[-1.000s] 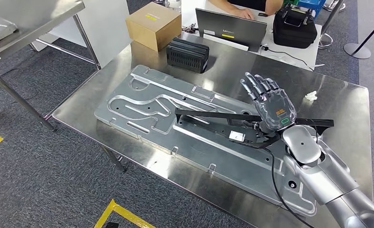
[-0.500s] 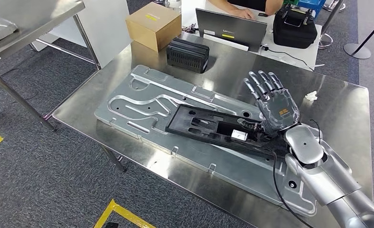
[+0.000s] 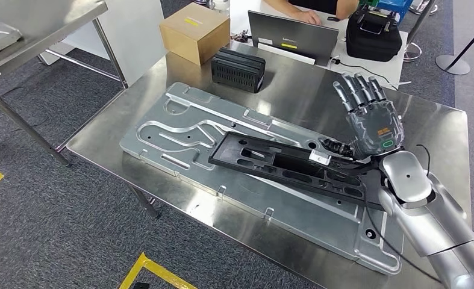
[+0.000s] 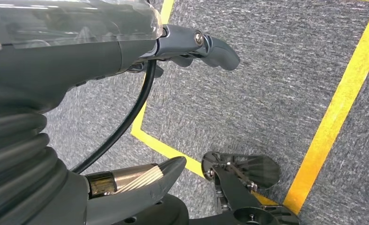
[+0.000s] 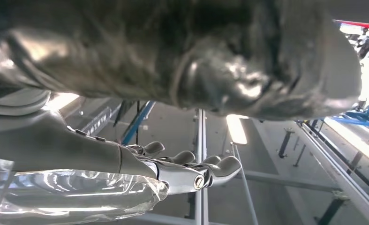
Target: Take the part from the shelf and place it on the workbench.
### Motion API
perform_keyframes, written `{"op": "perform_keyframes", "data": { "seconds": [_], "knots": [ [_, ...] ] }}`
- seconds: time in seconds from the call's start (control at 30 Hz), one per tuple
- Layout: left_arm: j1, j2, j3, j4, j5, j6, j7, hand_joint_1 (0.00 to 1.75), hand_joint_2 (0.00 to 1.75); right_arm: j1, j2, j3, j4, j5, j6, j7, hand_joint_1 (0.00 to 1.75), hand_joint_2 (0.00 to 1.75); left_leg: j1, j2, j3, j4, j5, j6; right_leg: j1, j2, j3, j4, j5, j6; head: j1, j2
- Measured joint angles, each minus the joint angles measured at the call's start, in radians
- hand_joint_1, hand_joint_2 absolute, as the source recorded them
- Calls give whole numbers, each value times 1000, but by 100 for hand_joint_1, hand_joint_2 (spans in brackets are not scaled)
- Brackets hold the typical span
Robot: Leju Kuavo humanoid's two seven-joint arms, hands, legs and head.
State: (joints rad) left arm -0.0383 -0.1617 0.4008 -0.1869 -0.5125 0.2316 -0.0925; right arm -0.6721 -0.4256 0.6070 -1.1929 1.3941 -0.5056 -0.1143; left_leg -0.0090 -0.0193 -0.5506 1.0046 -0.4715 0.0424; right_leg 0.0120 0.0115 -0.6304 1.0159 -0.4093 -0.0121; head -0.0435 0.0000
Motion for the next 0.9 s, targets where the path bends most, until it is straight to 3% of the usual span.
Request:
{"op": "perform_keyframes", "data": {
  "seconds": [0.03,0.17,0.53,0.73,0.8,0.9],
  "knots": [
    [0,0,1,0,-2,-1,0,0,175,2,-1,-5,0,4,3,-7,0,0,0,0,0,0,0,0,0,0,0,0,0,0,0,0],
    [-1,0,2,0,-6,-3,0,0,0,14,0,-9,0,11,4,-15,0,0,0,0,0,0,0,0,0,0,0,0,0,0,0,0],
    [0,1,2,0,-22,-18,-21,0,0,37,1,-10,0,15,8,-16,0,0,-2,0,-1,4,-2,2,-3,0,0,-1,1,2,0,0],
    [0,2,3,0,-22,-19,-28,0,0,46,0,-11,0,13,7,-16,0,0,-3,1,1,-2,4,12,-7,0,1,-2,3,13,0,0],
    [-1,1,3,0,-22,-19,-29,0,0,47,-1,-14,-2,13,7,-16,0,0,4,4,8,-17,14,20,-7,0,-14,33,-25,21,2,0],
    [1,1,3,0,-22,-19,-29,0,0,53,-3,-16,-2,11,7,-16,0,0,7,8,9,-20,21,24,-18,-3,-90,210,-120,37,4,0]
  ]
}}
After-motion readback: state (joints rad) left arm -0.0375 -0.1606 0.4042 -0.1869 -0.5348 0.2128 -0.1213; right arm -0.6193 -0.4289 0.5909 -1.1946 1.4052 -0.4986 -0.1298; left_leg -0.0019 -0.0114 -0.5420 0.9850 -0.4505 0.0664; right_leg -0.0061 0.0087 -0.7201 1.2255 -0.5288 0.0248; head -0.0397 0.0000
